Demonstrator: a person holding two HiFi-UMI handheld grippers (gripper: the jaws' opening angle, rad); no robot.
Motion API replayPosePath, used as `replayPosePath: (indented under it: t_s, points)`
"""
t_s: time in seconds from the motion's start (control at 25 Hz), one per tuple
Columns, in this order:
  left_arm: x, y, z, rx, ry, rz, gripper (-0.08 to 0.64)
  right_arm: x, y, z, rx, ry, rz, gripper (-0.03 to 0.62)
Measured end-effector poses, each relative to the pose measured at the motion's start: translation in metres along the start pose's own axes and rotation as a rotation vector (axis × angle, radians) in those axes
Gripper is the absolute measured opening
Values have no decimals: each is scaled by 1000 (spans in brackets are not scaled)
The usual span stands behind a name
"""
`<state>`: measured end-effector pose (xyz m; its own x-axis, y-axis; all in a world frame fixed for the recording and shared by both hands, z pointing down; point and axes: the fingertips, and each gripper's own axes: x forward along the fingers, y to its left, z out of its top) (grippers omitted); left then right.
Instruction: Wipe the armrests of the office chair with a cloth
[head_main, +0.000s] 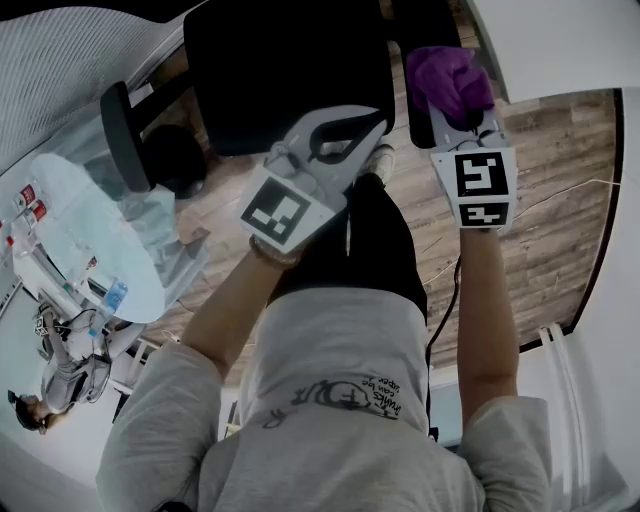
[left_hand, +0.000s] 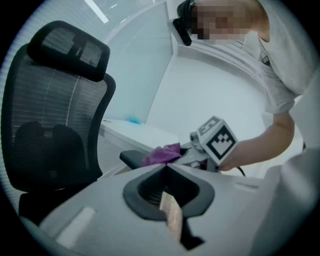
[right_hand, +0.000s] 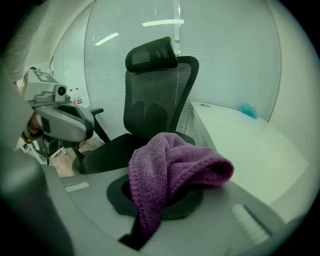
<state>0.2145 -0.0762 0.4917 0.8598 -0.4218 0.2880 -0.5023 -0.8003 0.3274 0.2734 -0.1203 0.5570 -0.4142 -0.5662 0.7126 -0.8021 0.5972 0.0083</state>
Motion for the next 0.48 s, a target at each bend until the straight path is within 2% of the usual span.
replayPosePath:
  t_s: [0.32,0.48]
  points:
    - [-5,3,1,-3,-6,2,0,49,-30,41,-64,1,-25,32]
    - [-6,5,2,-3,-7,6,0,66,-44,57,-60,4,-27,32]
